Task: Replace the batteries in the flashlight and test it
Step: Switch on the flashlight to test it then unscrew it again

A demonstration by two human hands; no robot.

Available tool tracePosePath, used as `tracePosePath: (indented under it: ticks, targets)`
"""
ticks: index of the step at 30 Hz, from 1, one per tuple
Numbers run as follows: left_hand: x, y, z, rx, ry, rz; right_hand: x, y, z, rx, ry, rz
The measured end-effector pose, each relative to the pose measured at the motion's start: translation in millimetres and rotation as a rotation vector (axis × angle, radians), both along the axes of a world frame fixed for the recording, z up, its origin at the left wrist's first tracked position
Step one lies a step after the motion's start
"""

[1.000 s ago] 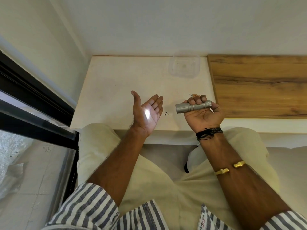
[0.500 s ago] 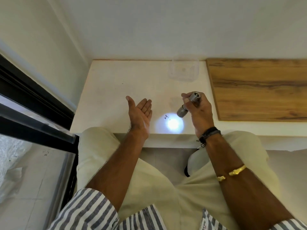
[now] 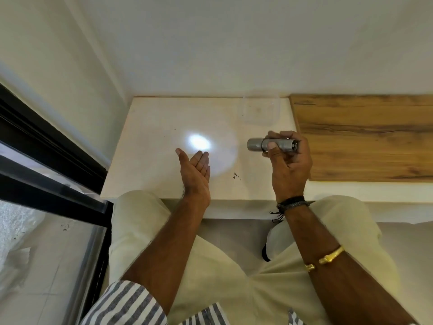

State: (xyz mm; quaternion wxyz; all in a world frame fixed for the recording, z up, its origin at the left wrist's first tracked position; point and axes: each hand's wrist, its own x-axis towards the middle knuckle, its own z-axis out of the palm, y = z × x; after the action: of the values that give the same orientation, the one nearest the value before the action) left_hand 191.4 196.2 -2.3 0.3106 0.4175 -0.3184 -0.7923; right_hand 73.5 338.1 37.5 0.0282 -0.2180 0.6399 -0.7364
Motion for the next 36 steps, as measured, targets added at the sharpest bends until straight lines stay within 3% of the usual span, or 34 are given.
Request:
tracePosePath:
  ticks: [6, 10, 15, 23, 29, 36]
  targets:
    - [1.1, -1.3, 0.1, 0.019, 0.024, 0.003, -0.3, 2.6, 1.2, 0.229, -0.03, -0.19]
    - [-0.7, 0.7, 0.0, 0.0, 0.003, -0.003, -3.0, 4.0, -0.2, 0.16, 0.058, -0.169]
    - [-0.7, 0.2, -1.2, 0.019, 0.03, -0.016, -9.7, 1.5, -4.9, 0.023, -0.02, -0.082]
    - [-0.5, 1.4, 0.2, 0.053, 0.102, -0.104, -11.9, 0.5, -7.5, -0.199, -0.43, -0.123]
    - [-4.2, 9.2, 3.1, 0.109, 0.161, -0.203, -22.2, 7.9, -11.1, -0.557, -0.853, 0.099]
    - [-2.6, 12.1, 3.8, 0.149, 0.209, -0.269, -26.4, 15.5, -7.2, -0.804, -1.056, 0.221]
